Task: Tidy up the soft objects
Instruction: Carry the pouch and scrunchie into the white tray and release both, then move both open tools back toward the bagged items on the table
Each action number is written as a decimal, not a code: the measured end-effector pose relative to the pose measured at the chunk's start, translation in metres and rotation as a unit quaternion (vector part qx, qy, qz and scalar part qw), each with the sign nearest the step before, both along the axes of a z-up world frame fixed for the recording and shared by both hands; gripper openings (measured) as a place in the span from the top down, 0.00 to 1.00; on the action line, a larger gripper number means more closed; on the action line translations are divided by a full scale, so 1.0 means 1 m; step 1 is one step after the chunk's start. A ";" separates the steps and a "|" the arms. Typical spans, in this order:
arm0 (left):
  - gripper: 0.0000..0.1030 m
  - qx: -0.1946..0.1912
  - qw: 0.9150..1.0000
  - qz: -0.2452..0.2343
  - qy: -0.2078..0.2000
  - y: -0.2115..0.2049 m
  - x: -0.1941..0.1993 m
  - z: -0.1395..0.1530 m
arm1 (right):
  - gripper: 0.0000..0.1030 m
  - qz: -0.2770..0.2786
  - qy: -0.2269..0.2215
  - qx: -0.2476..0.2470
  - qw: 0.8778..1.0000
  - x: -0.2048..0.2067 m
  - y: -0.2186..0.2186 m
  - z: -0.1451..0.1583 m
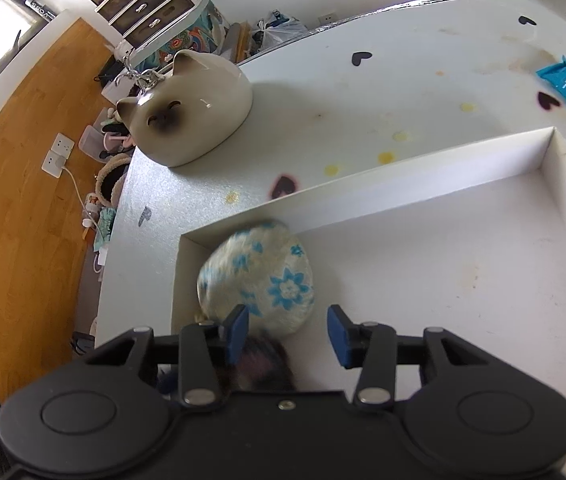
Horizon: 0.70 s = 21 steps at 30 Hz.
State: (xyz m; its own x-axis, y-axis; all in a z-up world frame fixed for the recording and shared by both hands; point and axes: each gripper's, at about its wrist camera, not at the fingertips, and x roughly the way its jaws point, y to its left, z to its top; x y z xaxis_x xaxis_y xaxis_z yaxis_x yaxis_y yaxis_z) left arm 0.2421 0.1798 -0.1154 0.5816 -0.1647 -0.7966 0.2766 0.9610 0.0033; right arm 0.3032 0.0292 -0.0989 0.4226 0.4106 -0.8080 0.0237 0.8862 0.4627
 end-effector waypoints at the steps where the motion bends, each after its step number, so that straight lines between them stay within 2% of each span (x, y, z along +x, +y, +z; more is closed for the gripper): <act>1: 0.46 -0.003 1.000 0.004 -0.001 0.002 0.003 0.000 | 0.56 0.001 -0.001 -0.001 1.000 -0.001 -0.001 0.000; 3: 0.46 -0.014 1.000 0.010 0.001 0.005 0.005 0.000 | 0.56 0.005 -0.005 -0.006 1.000 -0.005 -0.001 0.001; 7: 0.41 -0.003 1.000 -0.003 -0.005 0.000 -0.001 -0.002 | 0.56 0.012 -0.006 -0.011 1.000 -0.011 -0.003 0.000; 9: 0.30 -0.010 1.000 -0.006 -0.003 0.003 -0.002 -0.002 | 0.56 0.012 -0.003 -0.011 1.000 -0.013 -0.003 -0.001; 12: 0.21 -0.027 1.000 -0.002 -0.001 0.008 -0.006 0.002 | 0.56 0.012 -0.002 -0.009 1.000 -0.016 -0.003 -0.001; 21: 0.20 -0.059 0.998 0.005 0.000 0.018 -0.026 0.014 | 0.56 0.017 -0.013 -0.006 1.000 -0.027 -0.002 0.006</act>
State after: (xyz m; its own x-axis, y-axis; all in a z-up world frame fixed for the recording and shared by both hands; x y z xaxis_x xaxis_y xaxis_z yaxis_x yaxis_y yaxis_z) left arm 0.2158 0.1980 -0.1015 0.5835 -0.2521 -0.7720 0.2673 0.9573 -0.1105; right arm 0.2765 0.0267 -0.0933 0.4289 0.4152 -0.8022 -0.0178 0.8918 0.4521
